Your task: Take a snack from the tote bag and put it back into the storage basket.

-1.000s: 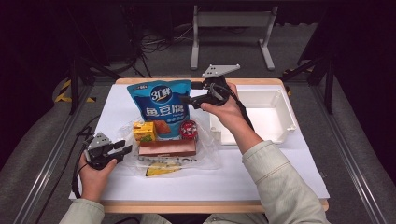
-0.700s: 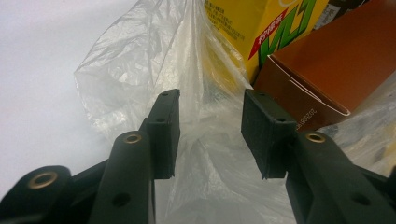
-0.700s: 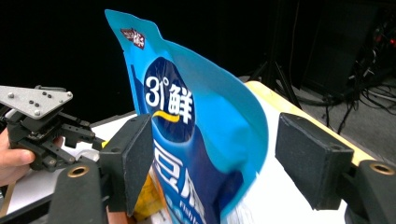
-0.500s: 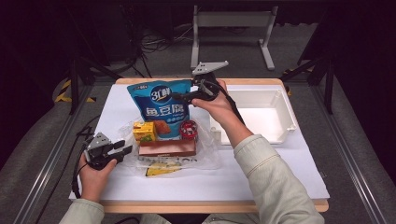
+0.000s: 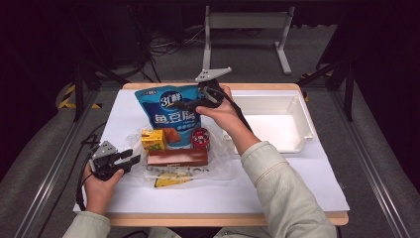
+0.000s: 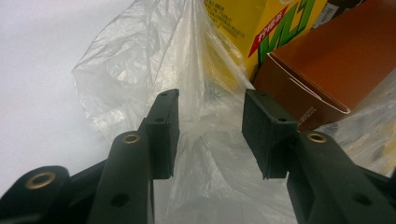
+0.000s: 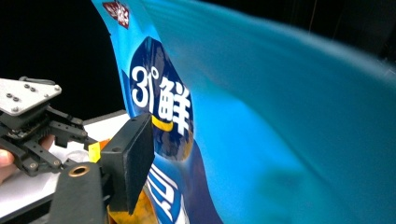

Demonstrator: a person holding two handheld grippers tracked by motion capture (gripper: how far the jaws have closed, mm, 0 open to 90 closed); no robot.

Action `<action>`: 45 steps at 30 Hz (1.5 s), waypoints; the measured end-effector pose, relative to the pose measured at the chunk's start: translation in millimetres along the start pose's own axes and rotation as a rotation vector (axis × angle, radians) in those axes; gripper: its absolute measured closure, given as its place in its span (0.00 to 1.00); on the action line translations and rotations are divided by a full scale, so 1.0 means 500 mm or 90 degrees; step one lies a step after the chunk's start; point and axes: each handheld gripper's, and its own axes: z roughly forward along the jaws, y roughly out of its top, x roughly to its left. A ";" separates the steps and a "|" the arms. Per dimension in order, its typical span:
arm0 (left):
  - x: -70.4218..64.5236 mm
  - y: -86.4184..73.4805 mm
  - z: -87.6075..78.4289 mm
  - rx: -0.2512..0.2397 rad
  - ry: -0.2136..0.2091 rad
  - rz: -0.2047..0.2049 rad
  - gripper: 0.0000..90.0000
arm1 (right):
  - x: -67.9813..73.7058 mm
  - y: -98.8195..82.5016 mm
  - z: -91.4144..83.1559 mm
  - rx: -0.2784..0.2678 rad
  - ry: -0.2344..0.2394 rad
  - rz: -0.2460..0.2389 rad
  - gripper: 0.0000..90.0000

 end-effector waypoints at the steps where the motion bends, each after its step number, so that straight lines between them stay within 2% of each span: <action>1: 0.000 0.000 0.000 0.000 0.000 0.000 0.63 | 0.000 0.000 0.000 0.000 0.000 0.000 0.33; 4: 0.000 0.000 0.000 0.000 -0.002 -0.001 0.63 | 0.001 -0.007 0.007 -0.038 0.009 0.008 0.37; 6: 0.000 0.000 0.000 -0.001 -0.002 -0.001 0.63 | 0.003 -0.010 0.011 -0.047 0.015 -0.004 0.42; 14: 0.001 0.000 0.001 0.001 -0.004 -0.002 0.63 | 0.003 -0.008 0.015 -0.014 0.012 -0.044 0.51; 17: 0.001 0.000 0.001 0.002 -0.004 -0.002 0.63 | 0.004 -0.005 0.014 0.000 0.014 -0.043 0.57; 24: 0.001 0.000 0.001 0.001 -0.004 -0.002 0.63 | 0.013 0.002 0.013 0.041 0.021 -0.076 0.84; 30: 0.001 0.000 0.000 0.001 -0.003 -0.001 0.63 | 0.022 0.006 0.015 0.062 0.006 -0.104 0.96; 40: 0.002 -0.001 0.001 0.001 -0.002 -0.002 0.63 | 0.031 0.009 0.014 0.058 0.002 -0.081 1.00; 45: 0.002 -0.001 0.002 0.003 -0.003 -0.003 0.63 | 0.035 0.017 0.007 0.053 0.003 -0.082 1.00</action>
